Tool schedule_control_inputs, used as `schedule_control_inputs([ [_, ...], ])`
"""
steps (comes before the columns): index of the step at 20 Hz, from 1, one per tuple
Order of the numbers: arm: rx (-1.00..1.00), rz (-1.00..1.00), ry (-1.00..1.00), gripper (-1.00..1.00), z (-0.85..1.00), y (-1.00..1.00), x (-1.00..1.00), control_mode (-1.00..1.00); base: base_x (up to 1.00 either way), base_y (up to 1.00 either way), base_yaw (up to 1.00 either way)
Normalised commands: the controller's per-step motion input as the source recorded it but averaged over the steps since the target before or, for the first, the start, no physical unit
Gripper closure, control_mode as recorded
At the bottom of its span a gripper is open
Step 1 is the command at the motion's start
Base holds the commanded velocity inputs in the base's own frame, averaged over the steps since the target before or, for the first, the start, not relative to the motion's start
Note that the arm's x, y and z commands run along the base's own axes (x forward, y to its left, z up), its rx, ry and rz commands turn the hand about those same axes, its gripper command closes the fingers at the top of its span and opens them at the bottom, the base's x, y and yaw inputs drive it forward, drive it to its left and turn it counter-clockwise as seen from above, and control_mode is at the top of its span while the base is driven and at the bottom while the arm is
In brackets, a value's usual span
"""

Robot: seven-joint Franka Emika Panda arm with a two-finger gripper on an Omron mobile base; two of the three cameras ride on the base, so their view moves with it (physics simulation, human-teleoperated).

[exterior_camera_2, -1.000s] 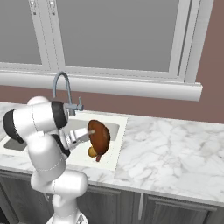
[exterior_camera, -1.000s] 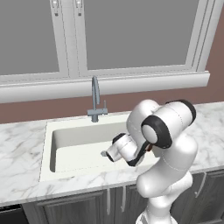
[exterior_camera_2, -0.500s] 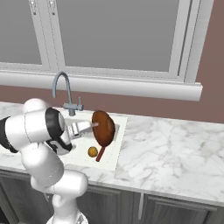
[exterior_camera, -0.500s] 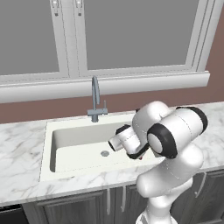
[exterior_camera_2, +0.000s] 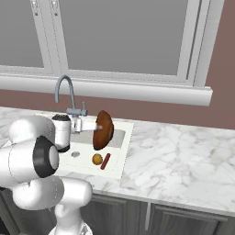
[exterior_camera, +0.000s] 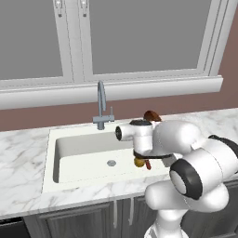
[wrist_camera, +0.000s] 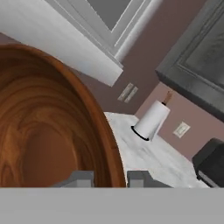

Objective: Dump the squash and hot dog from the bowl so the bowl can be washed. Place the bowl in the sink after clearing the leftovers.

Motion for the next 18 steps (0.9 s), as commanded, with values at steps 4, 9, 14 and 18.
schedule_control_inputs([
  [4,0.64,0.06,0.27,1.0,0.27,0.1,-0.06,-1.0,0.0,0.0,0.0],
  [9,0.58,0.09,0.31,1.0,0.32,-0.02,-0.14,-1.0,0.0,0.0,0.0],
  [14,0.49,0.19,0.51,1.0,0.11,-0.15,0.0,-1.0,0.0,0.0,0.0],
  [18,0.47,0.19,0.46,1.0,-0.03,-0.01,0.0,-1.0,0.0,0.0,0.0],
])
